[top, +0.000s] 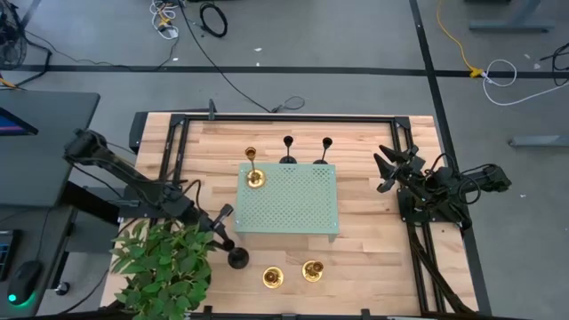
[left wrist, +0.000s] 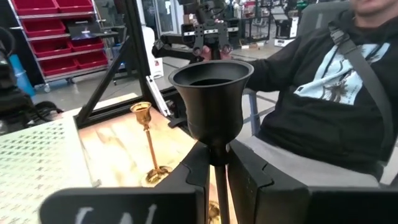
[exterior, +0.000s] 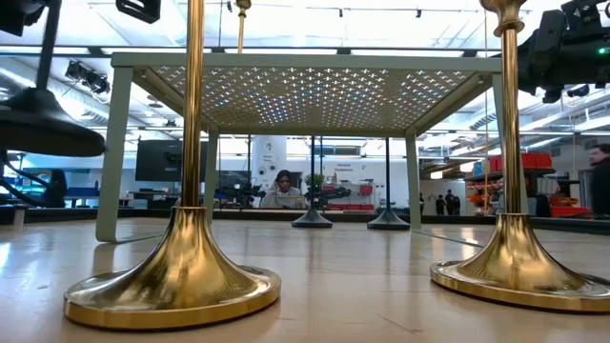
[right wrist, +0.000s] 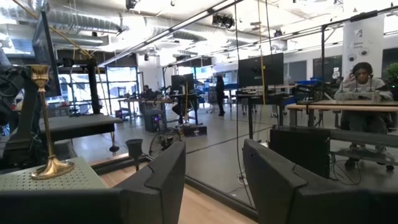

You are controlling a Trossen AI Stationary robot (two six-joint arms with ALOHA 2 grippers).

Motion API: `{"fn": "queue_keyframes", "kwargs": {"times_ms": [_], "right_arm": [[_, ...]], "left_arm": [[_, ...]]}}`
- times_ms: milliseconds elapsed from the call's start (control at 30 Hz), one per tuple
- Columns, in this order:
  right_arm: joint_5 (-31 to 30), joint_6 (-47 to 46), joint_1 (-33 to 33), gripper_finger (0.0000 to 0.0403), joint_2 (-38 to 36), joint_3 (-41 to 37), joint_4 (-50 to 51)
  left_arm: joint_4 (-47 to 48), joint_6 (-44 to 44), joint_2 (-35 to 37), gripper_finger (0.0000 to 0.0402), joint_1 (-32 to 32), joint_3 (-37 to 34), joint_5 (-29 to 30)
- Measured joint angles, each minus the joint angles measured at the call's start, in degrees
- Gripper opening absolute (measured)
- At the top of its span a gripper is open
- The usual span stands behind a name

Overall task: Pick & Place candle stick holders
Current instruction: Put the bottom left black candle holder on the shelf

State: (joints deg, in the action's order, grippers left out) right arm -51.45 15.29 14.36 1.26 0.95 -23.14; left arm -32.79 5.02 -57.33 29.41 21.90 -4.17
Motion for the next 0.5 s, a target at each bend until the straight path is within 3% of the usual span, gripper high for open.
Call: {"fn": "queue_keyframes", "kwargs": {"times_ms": [500], "right_arm": [[-0.01, 0.0, 0.01, 0.0162, 0.0, 0.0, 0.02]], "left_arm": [[5.71, 0.81, 10.0, 0.0036, 0.0, -0.03, 1.56]]}}
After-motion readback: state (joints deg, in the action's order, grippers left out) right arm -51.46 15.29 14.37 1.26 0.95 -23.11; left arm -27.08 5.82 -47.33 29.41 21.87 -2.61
